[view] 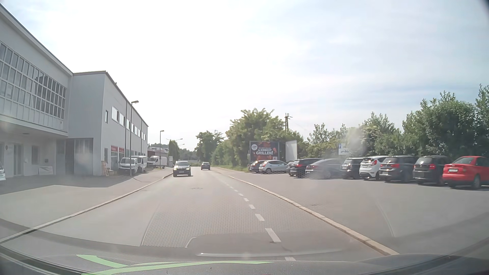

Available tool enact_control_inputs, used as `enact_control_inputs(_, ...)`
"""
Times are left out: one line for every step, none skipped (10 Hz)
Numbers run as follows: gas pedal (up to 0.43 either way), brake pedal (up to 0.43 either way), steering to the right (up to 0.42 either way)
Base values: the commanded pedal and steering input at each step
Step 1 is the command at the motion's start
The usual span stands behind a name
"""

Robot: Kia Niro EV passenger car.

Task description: Follow the waypoints while adhering to traffic rules and regulations

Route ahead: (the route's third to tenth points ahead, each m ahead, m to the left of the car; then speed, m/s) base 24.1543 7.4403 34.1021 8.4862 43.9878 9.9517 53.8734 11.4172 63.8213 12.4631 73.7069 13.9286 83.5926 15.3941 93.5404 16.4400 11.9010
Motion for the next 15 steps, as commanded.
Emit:
enact_control_inputs(0.059, 0.000, -0.034)
enact_control_inputs(0.059, 0.000, -0.034)
enact_control_inputs(0.059, 0.000, -0.034)
enact_control_inputs(0.059, 0.000, -0.034)
enact_control_inputs(0.059, 0.000, -0.034)
enact_control_inputs(0.059, 0.000, -0.034)
enact_control_inputs(0.059, 0.000, -0.034)
enact_control_inputs(0.059, 0.000, -0.034)
enact_control_inputs(0.059, 0.000, -0.033)
enact_control_inputs(0.059, 0.000, -0.032)
enact_control_inputs(0.059, 0.000, -0.030)
enact_control_inputs(0.059, 0.000, -0.027)
enact_control_inputs(0.059, 0.000, -0.023)
enact_control_inputs(0.059, 0.000, -0.020)
enact_control_inputs(0.059, 0.000, -0.017)
